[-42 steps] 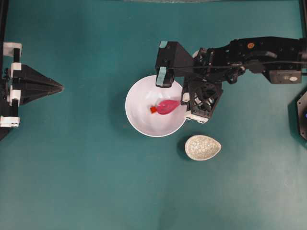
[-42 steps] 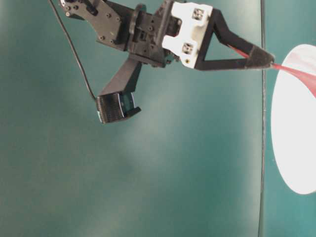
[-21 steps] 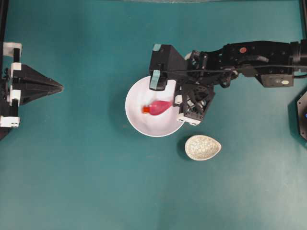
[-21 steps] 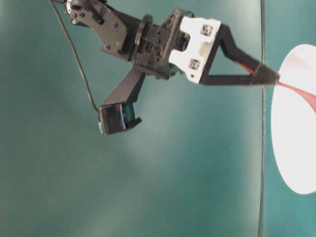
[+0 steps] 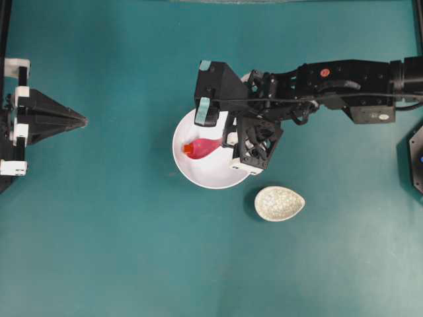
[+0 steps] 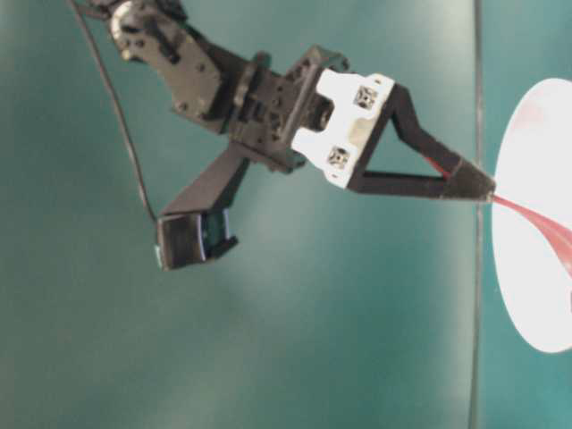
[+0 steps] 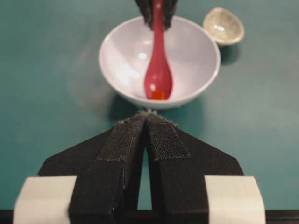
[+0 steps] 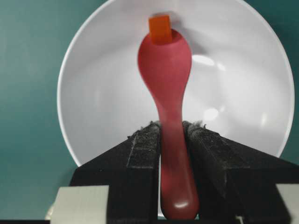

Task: Grip the spoon and scoop the red block from the bowl with right arm.
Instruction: 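Lower the spoon into the bowl behind the red cube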

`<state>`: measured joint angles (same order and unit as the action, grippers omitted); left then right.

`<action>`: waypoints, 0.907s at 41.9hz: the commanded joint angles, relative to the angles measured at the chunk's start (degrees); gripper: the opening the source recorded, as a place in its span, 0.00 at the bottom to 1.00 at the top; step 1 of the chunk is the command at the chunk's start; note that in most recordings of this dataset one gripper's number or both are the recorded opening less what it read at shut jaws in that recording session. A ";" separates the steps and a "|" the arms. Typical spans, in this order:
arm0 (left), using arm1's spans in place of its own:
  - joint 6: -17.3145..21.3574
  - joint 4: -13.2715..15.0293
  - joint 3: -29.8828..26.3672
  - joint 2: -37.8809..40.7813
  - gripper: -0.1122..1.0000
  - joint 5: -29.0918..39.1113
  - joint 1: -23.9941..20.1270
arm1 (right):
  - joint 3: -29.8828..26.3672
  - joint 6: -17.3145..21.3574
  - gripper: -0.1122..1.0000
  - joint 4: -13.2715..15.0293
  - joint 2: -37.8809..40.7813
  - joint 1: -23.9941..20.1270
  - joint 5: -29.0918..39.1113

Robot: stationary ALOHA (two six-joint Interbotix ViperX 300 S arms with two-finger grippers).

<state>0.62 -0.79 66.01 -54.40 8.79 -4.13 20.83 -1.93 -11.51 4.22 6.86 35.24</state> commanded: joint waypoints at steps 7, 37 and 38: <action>0.18 -0.18 -0.62 0.26 0.11 -0.44 -0.18 | -1.67 0.18 0.32 -0.18 -1.23 -0.18 -0.26; 0.18 -0.18 -0.62 0.26 0.11 -0.44 -0.18 | 8.53 0.26 0.32 -0.18 -9.23 -0.44 -9.05; 0.18 -0.18 -0.62 0.26 0.11 -0.44 -0.18 | 9.05 0.26 0.32 -0.18 -9.58 -0.44 -10.02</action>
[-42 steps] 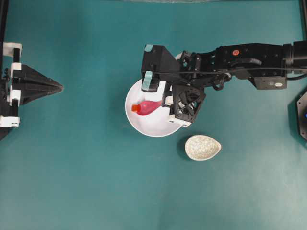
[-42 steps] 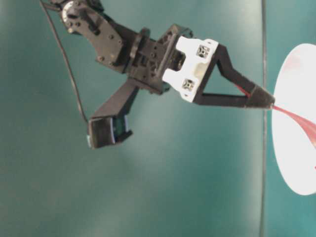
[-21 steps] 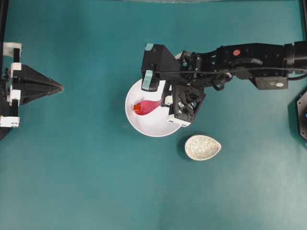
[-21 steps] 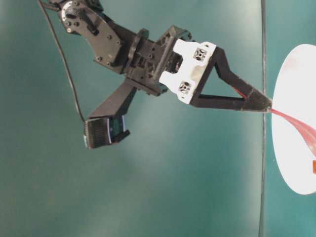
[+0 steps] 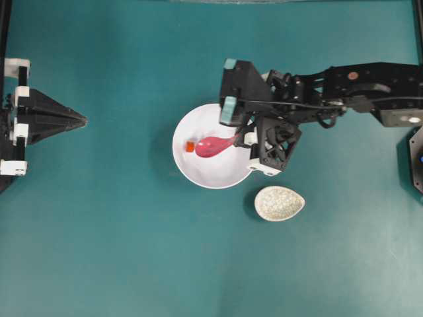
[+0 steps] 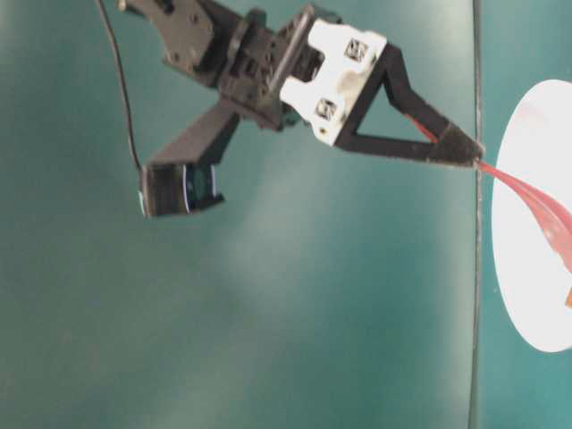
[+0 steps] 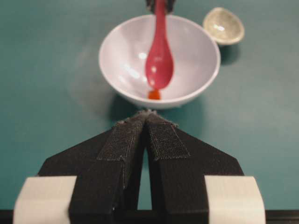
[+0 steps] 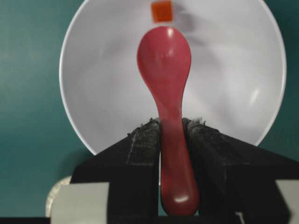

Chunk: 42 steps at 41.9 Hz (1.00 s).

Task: Grip the spoon and scoop the red block from the bowl with right arm.
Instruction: 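Lower the spoon into the bowl behind the red cube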

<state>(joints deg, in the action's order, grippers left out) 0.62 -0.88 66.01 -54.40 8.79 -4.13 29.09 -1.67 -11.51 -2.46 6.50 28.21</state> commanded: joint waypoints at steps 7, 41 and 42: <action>0.18 -0.09 -0.62 0.26 0.11 -0.44 -0.18 | 4.04 0.00 0.32 -0.18 -5.36 -0.09 -6.94; 0.18 -0.09 -0.62 0.26 0.11 -0.44 -0.09 | -7.82 1.85 0.32 0.00 1.58 1.76 19.34; 0.18 -0.09 -0.62 0.26 0.11 -0.53 -0.18 | -7.82 1.85 0.32 0.00 1.93 1.85 19.34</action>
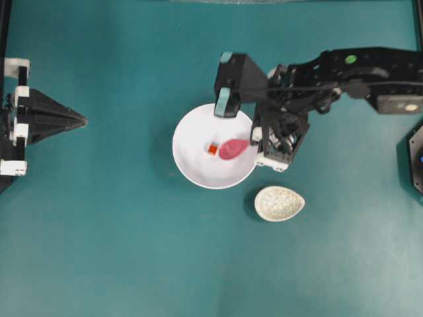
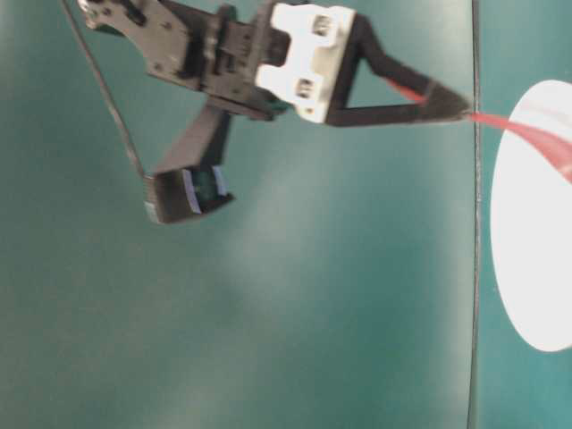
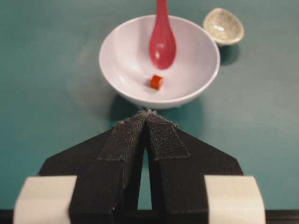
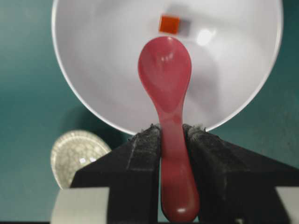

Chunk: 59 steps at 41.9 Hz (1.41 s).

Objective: Grip the spoon and scoop the red block from the bowl with right arm.

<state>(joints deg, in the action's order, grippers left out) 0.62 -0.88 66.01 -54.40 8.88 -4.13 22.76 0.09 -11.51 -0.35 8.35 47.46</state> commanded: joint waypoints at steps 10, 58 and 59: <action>0.18 -0.09 -0.53 0.26 0.11 -0.53 -0.18 | -1.49 -0.09 0.32 0.00 1.23 -0.09 -1.23; 0.09 -0.09 -0.62 0.26 0.11 -0.53 -0.18 | 0.97 0.62 0.32 -0.26 0.18 -1.58 -17.75; 0.09 -0.09 -0.62 0.26 0.11 -0.53 -0.18 | 1.32 0.53 0.32 -0.26 -0.09 -1.67 -18.28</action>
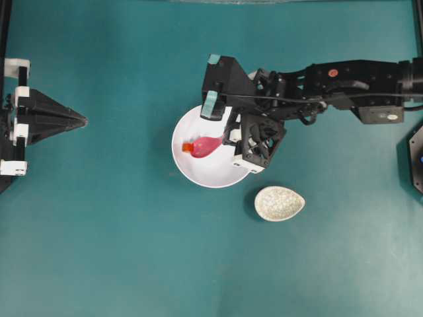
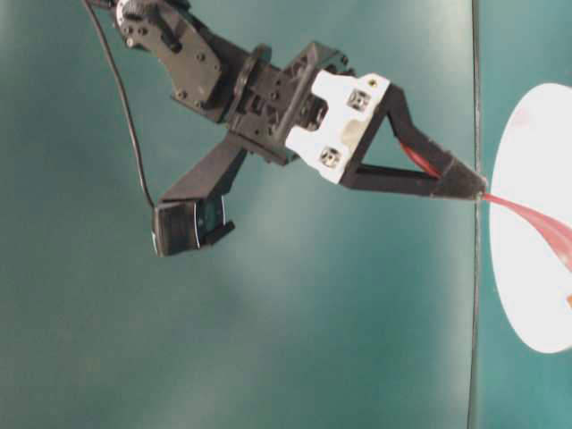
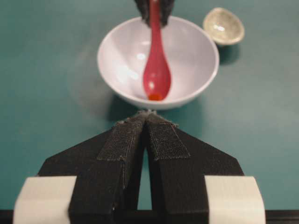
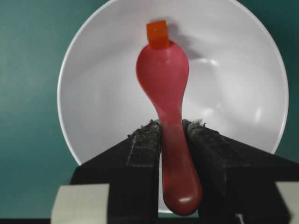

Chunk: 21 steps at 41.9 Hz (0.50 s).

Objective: Grip the spoon and scoop the red block from the bowl with right arm.

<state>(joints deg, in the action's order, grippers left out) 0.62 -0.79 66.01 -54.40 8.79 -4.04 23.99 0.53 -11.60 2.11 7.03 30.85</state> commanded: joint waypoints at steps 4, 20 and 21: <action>0.09 -0.18 -0.62 0.26 0.11 -0.44 -0.26 | 1.23 0.18 0.32 -0.18 -3.43 -0.53 -3.16; -0.44 -0.18 -0.62 0.18 0.11 -0.53 -0.18 | 2.20 0.00 0.32 -0.18 -3.87 -0.62 -5.45; -0.44 -0.18 -0.62 0.18 0.11 -0.53 -0.26 | 2.20 0.00 0.32 -0.18 -3.78 -0.62 -5.71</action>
<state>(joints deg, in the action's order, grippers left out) 0.26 -0.88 66.01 -54.40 8.79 -4.13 26.72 0.62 -11.60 -0.09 6.59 26.02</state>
